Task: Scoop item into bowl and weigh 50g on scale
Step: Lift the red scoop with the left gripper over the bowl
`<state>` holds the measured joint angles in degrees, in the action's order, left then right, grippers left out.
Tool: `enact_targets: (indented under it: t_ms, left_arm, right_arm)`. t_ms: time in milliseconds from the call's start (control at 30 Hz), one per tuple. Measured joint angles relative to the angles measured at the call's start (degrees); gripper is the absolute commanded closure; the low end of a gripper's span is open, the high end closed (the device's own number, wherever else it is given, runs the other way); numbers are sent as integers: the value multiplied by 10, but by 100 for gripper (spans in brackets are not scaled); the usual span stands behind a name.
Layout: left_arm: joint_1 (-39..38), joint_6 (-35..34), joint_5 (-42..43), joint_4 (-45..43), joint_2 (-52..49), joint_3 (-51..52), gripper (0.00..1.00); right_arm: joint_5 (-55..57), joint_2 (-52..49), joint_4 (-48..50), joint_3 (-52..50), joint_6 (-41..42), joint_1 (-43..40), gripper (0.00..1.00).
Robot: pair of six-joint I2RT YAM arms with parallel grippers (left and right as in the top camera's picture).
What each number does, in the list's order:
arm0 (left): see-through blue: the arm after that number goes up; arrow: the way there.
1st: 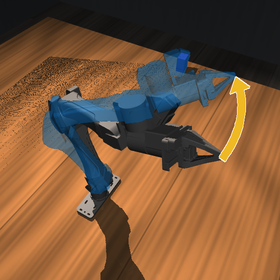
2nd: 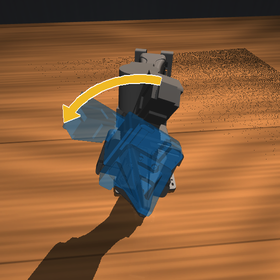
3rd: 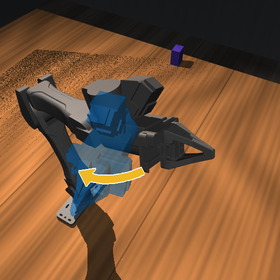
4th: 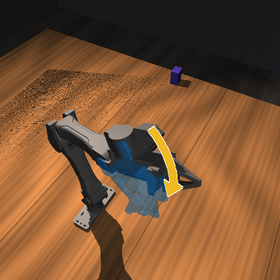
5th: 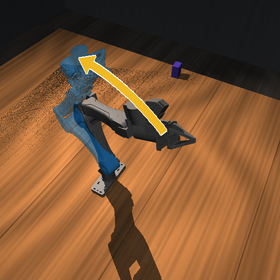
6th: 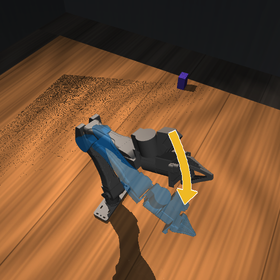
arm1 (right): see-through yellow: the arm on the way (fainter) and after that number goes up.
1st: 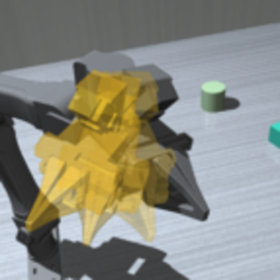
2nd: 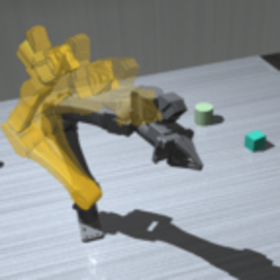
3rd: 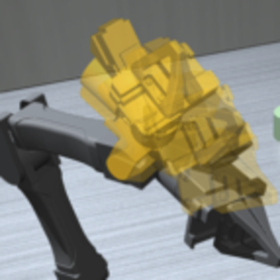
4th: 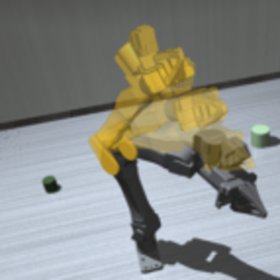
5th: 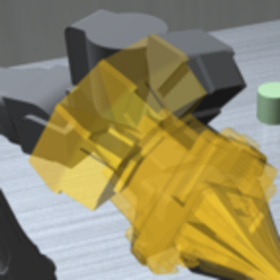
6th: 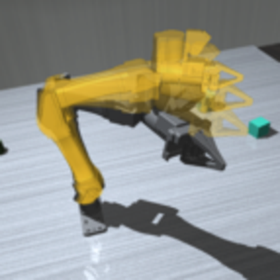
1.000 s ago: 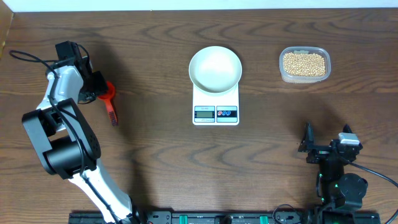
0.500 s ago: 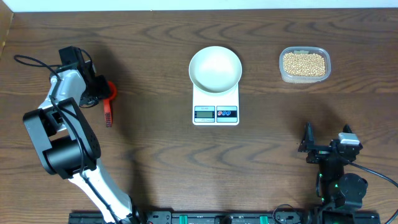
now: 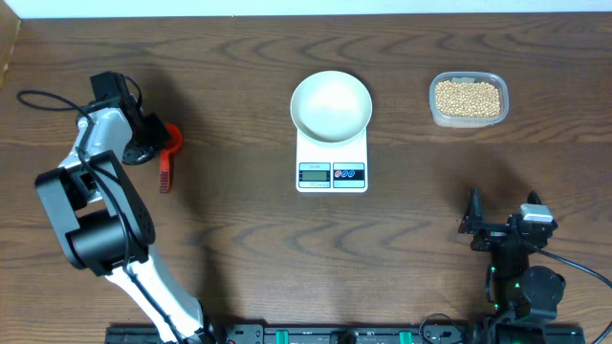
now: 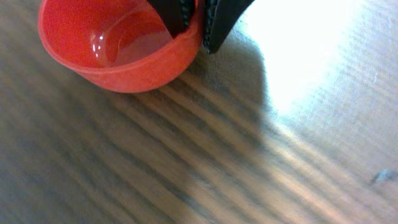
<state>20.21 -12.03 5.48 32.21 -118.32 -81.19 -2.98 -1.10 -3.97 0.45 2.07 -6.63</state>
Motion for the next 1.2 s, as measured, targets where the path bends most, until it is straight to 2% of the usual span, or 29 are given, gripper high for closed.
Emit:
enact_targets:
  t_ms: [200, 367, 467, 767, 1033, 1200]
  left_arm:
    - [0, -238, 24, 11, 117, 2, 93]
    - [-8, -456, 105, 38, 269, -1, 92]
    - [-25, -512, 132, 69, 299, -2, 93]
    - [-134, -604, 172, 123, 346, -2, 93]
    - [-216, -619, 179, 126, 345, -2, 93]
    - [-247, -650, 182, 126, 345, -2, 93]
  right_arm:
    - [0, 0, 0, 0, 0, 0, 1]
    - [0, 0, 0, 0, 0, 0, 1]
    - [0, 0, 0, 0, 0, 0, 1]
    - [4, 0, 0, 0, -4, 0, 1]
    - [39, 0, 0, 0, -28, 0, 1]
    - [-7, 0, 15, 0, -11, 0, 1]
